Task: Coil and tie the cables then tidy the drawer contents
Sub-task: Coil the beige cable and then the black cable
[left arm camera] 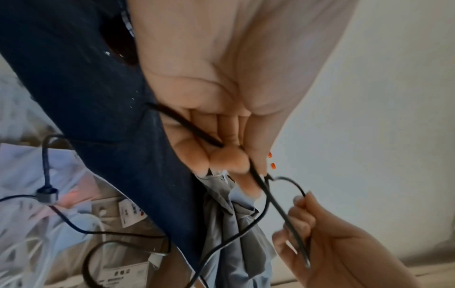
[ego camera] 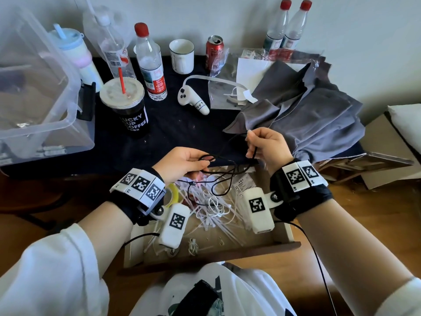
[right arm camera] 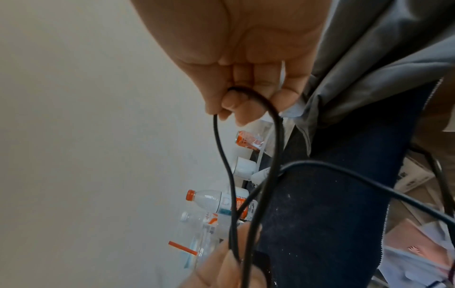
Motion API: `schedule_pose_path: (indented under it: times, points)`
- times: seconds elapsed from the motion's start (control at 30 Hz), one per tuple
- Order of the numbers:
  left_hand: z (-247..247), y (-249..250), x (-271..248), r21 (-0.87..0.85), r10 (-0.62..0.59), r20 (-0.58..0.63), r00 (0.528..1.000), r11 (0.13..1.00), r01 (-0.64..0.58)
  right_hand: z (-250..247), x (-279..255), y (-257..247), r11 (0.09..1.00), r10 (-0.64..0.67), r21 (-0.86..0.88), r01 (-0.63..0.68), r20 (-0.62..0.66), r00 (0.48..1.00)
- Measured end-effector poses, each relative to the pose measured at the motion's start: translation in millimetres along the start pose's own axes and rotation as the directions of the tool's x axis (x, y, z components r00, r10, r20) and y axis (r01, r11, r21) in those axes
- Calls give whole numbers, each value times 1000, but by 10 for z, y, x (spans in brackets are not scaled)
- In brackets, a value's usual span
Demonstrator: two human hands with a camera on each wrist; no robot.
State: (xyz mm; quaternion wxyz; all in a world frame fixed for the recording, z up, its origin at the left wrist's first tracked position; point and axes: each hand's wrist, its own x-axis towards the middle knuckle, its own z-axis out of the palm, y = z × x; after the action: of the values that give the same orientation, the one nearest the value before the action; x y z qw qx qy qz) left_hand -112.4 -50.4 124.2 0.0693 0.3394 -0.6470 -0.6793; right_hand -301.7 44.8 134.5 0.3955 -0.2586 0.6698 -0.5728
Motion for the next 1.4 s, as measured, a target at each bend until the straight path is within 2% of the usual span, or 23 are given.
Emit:
schedule_pose_path:
  times: [0.07, 0.1, 0.13, 0.2, 0.27, 0.33, 0.37, 0.5, 0.6, 0.67, 0.73, 0.8, 0.87, 0.93, 1.03, 1.13, 1.2, 1.27, 1.33, 1.4]
  points:
    - [-6, 5, 3, 4, 3, -7, 1000, 1000, -3, 13, -32, -25, 995, 91, -49, -87, 88, 992]
    - [0, 13, 7, 13, 5, 5, 1000, 1000, -5, 26, -45, -30, 987, 106, -133, -88, 138, 985]
    - [10, 23, 12, 30, 7, 21, 1000, 1000, -7, 40, -57, -34, 966, 105, -254, -57, 181, 978]
    - [36, 48, 21, 77, 0, 52, 999, 997, -4, 61, -62, -21, 858, 75, -511, 59, 237, 969]
    - [60, 65, 22, 102, 2, 83, 997, 995, -10, 73, -61, -34, 762, 13, -629, 152, 249, 968]
    - [60, 57, 19, 117, 10, 82, 997, 993, -20, 50, -51, -44, 748, -24, -638, 185, 252, 967]
    - [45, 42, 18, 118, 10, 68, 998, 993, -18, 26, -39, -33, 776, -24, -608, 169, 238, 971]
    - [-89, -88, 0, 73, -10, -27, 1000, 997, 12, -158, 26, 49, 876, -81, -472, 101, 62, 995]
    - [-157, -155, 6, 48, -17, -77, 997, 999, 21, -213, 29, 131, 858, -126, -501, 112, 5, 992]
    - [-144, -149, 25, 71, 2, -91, 996, 997, 4, -199, 13, 184, 781, -149, -606, 149, 52, 988]
    - [-117, -117, 37, 78, 30, -99, 995, 997, -22, -153, -22, 185, 640, -37, -750, 168, 188, 981]
    - [-71, -75, 49, 98, 53, -82, 995, 994, -45, -57, -71, 183, 515, 95, -829, 220, 311, 946]
    - [-18, -49, 59, 106, 60, -70, 996, 993, -52, 82, -133, 165, 530, 107, -799, 285, 396, 912]
    - [-9, -60, 82, 33, 41, -126, 991, 999, -37, 173, -162, 177, 638, 40, -706, 309, 431, 901]
    - [-134, -125, 111, -51, -93, -284, 954, 995, 82, 125, -142, 231, 831, -71, -491, 262, 374, 925]
    - [-290, -262, 65, -120, -260, -322, 911, 965, 233, 0, -107, 216, 960, -218, -115, 256, 270, 938]
    - [-335, -373, 21, -139, -355, -271, 895, 934, 328, -65, -77, 148, 960, -275, 105, 259, 200, 940]
    - [-329, -468, 10, -121, -422, -200, 884, 906, 405, -100, -52, 77, 938, -313, 217, 272, 184, 932]
    - [-296, -483, 32, -68, -420, -190, 887, 907, 415, -85, -33, 24, 936, -329, 195, 292, 201, 923]
    - [-267, -416, 98, -6, -314, -269, 911, 946, 324, -34, -23, -17, 933, -355, 142, 330, 233, 905]
